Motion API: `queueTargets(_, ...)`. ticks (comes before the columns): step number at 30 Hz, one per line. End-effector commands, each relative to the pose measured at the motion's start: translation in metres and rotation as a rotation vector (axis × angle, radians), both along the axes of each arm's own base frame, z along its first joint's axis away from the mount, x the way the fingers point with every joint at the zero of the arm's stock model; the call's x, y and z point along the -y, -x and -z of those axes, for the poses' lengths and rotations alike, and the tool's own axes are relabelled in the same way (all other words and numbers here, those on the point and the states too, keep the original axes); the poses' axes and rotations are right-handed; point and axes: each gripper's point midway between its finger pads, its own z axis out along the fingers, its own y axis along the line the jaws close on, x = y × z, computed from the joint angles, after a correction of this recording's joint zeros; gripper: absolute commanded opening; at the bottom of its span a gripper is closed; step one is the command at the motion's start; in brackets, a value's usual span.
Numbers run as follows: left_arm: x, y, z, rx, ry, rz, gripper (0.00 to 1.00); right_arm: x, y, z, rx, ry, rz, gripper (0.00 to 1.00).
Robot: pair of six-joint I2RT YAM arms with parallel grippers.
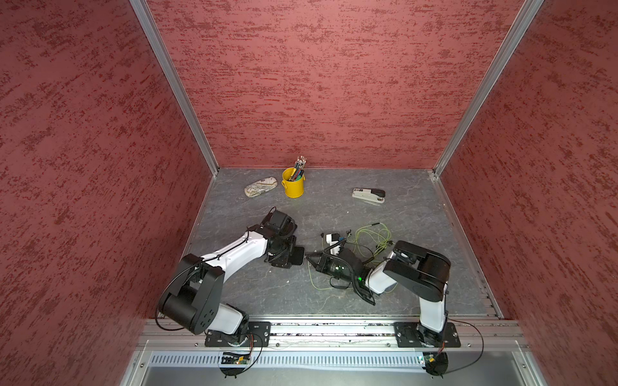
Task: Plug wired earphones into phones
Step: Insert the wired earphone into the phone.
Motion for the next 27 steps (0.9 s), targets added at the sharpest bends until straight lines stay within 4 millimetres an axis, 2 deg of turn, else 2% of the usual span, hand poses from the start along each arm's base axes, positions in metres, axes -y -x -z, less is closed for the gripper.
queueTargets(1, 0.0089, -0.0013, -0.0079, 0.025, 0.043, 0.004, 0.65, -0.0007, -0.0057, -0.0070, 0.012, -0.030, 0.020, 0.00)
queueTargets(16, 0.0065, 0.0002, -0.0012, 0.010, 0.015, 0.004, 0.65, -0.0008, -0.0050, -0.0104, 0.024, -0.035, 0.018, 0.00)
queueTargets(27, 0.0102, -0.0027, -0.0048, 0.017, 0.031, 0.003, 0.64, -0.0059, -0.0055, -0.0092, 0.025, -0.023, 0.000, 0.00)
